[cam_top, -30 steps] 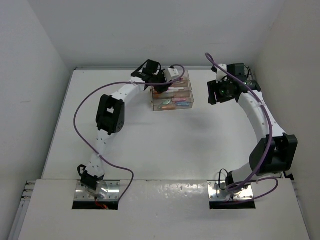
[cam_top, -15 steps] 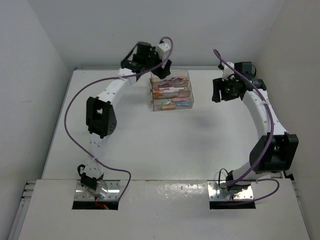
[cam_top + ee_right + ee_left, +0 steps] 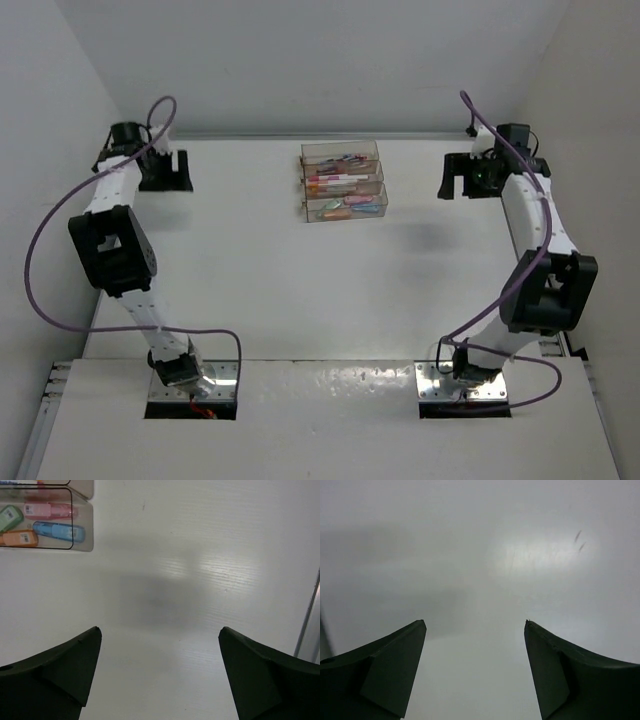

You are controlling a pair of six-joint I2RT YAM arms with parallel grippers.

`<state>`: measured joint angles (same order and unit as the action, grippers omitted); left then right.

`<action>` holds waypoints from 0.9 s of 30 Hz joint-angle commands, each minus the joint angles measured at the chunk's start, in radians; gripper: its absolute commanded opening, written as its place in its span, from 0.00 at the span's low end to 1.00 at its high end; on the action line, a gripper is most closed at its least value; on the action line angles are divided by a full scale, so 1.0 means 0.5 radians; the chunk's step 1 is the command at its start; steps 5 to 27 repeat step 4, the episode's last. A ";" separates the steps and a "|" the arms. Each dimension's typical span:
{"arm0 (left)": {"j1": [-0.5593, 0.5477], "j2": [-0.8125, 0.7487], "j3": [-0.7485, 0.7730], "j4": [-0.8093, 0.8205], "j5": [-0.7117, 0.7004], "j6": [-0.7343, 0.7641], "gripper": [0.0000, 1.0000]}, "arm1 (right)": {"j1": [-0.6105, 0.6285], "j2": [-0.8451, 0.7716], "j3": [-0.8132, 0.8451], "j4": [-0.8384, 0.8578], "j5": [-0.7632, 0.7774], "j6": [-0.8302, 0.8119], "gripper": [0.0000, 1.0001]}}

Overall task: Sort the stationery into containers
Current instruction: Reset both arms

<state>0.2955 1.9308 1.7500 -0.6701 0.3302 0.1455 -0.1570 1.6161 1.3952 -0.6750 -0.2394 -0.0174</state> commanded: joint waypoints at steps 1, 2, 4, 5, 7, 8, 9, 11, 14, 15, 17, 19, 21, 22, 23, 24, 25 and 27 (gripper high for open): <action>-0.011 -0.281 -0.314 0.063 -0.084 0.080 0.86 | -0.030 0.038 -0.014 0.083 -0.018 -0.002 0.99; 0.019 -0.321 -0.352 0.091 -0.087 0.089 0.86 | -0.036 0.047 -0.017 0.098 -0.009 -0.005 0.99; 0.056 -0.321 -0.377 0.092 -0.087 0.083 0.87 | -0.036 0.053 -0.041 0.114 0.000 -0.017 0.99; 0.056 -0.321 -0.377 0.092 -0.087 0.083 0.87 | -0.036 0.053 -0.041 0.114 0.000 -0.017 0.99; 0.056 -0.321 -0.377 0.092 -0.087 0.083 0.87 | -0.036 0.053 -0.041 0.114 0.000 -0.017 0.99; 0.056 -0.321 -0.377 0.092 -0.087 0.083 0.87 | -0.036 0.053 -0.041 0.114 0.000 -0.017 0.99; 0.056 -0.321 -0.377 0.092 -0.087 0.083 0.87 | -0.036 0.053 -0.041 0.114 0.000 -0.017 0.99; 0.056 -0.321 -0.377 0.092 -0.087 0.083 0.87 | -0.036 0.053 -0.041 0.114 0.000 -0.017 0.99; 0.056 -0.321 -0.377 0.092 -0.087 0.083 0.87 | -0.036 0.053 -0.041 0.114 0.000 -0.017 0.99; 0.056 -0.321 -0.377 0.092 -0.087 0.083 0.87 | -0.036 0.053 -0.041 0.114 0.000 -0.017 0.99; 0.056 -0.321 -0.377 0.092 -0.087 0.083 0.87 | -0.036 0.053 -0.041 0.114 0.000 -0.017 0.99; 0.056 -0.321 -0.377 0.092 -0.087 0.083 0.87 | -0.036 0.053 -0.041 0.114 0.000 -0.017 0.99; 0.056 -0.321 -0.377 0.092 -0.087 0.083 0.87 | -0.036 0.053 -0.041 0.114 0.000 -0.017 0.99; 0.056 -0.321 -0.377 0.092 -0.087 0.083 0.87 | -0.036 0.053 -0.041 0.114 0.000 -0.017 0.99; 0.056 -0.321 -0.377 0.092 -0.087 0.083 0.87 | -0.036 0.053 -0.041 0.114 0.000 -0.017 0.99; 0.056 -0.321 -0.377 0.092 -0.087 0.083 0.87 | -0.036 0.053 -0.041 0.114 0.000 -0.017 0.99; 0.056 -0.321 -0.377 0.092 -0.087 0.083 0.87 | -0.036 0.053 -0.041 0.114 0.000 -0.017 0.99; 0.056 -0.321 -0.377 0.092 -0.087 0.083 0.87 | -0.036 0.053 -0.041 0.114 0.000 -0.017 0.99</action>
